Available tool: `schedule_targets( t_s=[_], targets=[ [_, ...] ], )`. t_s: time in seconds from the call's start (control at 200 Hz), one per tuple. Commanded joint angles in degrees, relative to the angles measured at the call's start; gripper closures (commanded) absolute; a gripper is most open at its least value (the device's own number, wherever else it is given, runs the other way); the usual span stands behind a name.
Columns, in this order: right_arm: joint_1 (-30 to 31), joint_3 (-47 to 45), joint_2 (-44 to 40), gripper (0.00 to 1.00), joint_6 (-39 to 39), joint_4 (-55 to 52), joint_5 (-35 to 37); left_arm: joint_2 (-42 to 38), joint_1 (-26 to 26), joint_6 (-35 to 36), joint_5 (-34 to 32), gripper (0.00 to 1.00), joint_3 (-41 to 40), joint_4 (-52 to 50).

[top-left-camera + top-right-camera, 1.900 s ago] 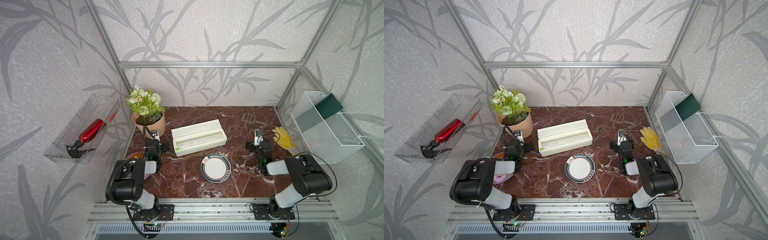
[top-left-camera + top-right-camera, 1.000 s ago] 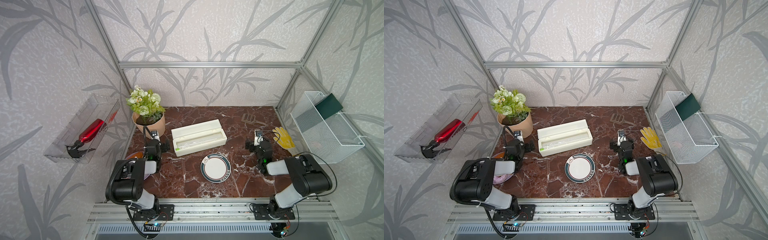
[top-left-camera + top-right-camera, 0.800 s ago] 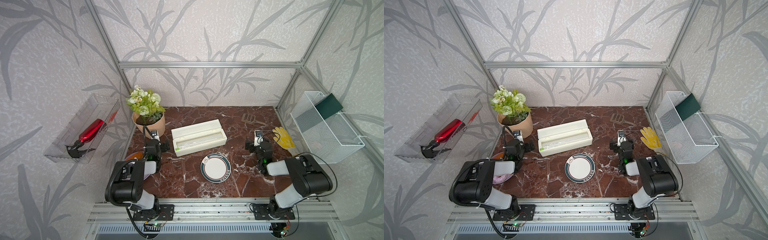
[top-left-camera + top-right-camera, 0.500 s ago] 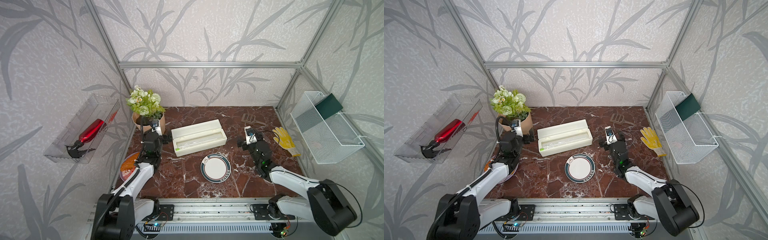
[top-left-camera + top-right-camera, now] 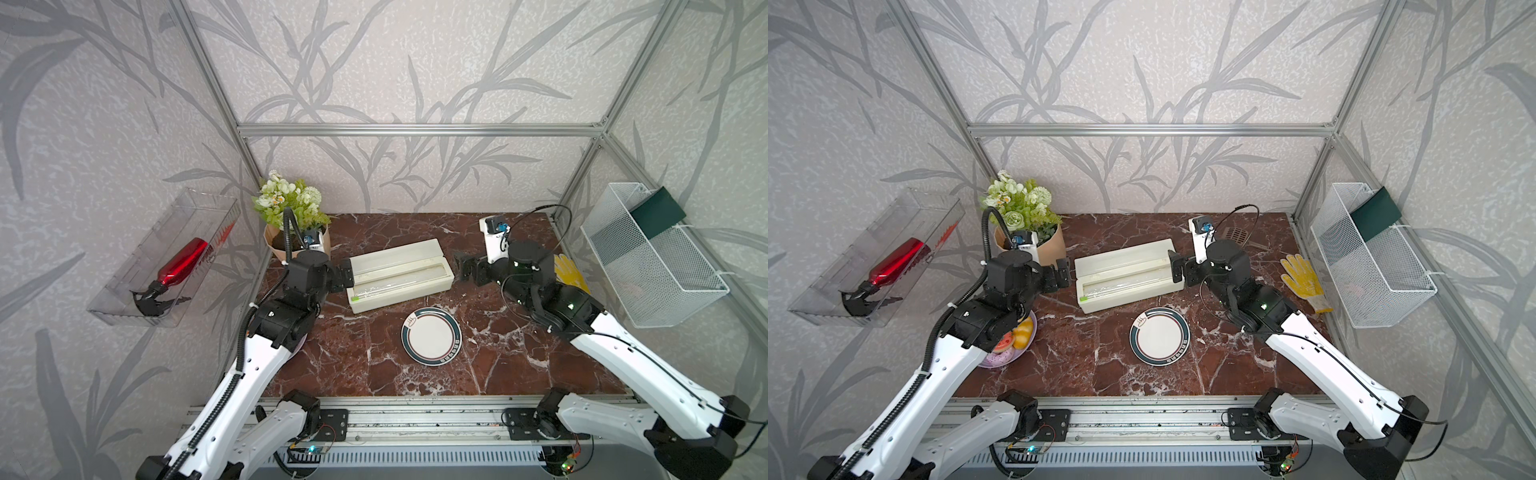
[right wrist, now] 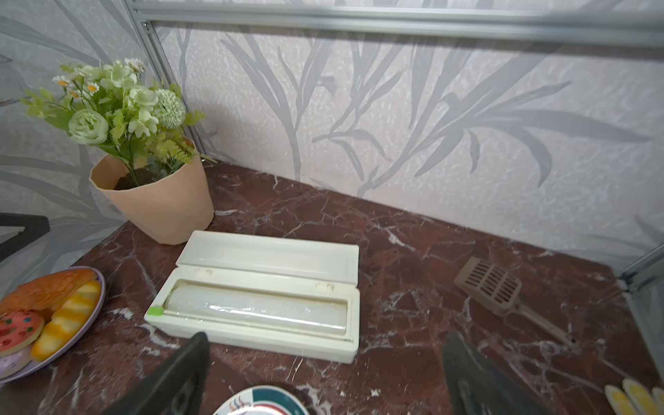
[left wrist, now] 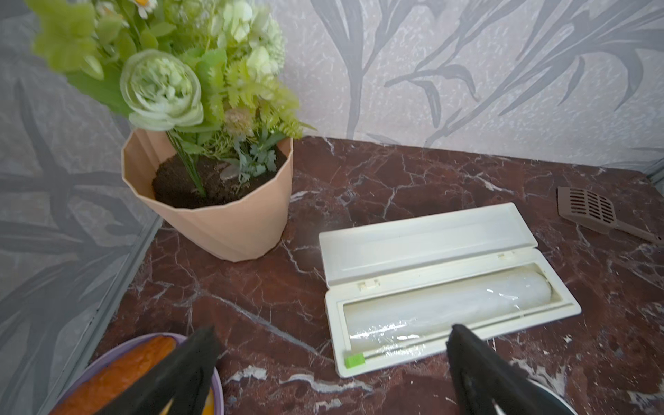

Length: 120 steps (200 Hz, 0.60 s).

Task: Wrap the plate with plastic wrap
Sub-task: Adjust the plastic wrap cutting box at the center of the board.

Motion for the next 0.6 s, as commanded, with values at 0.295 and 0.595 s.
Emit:
schedule_targets(
  t_s=[0.295, 0.595],
  targets=[
    [-3.71, 12.24, 21.92, 0.12, 10.03, -23.74, -17.31, 17.37, -2.17, 4.17, 14.77, 0.14, 3.29, -12.25],
    [-3.63, 22.2, 33.83, 0.15, 8.72, -27.02, -17.54, 30.49, -2.76, 6.07, 10.77, 0.35, 6.39, -11.71]
  ],
)
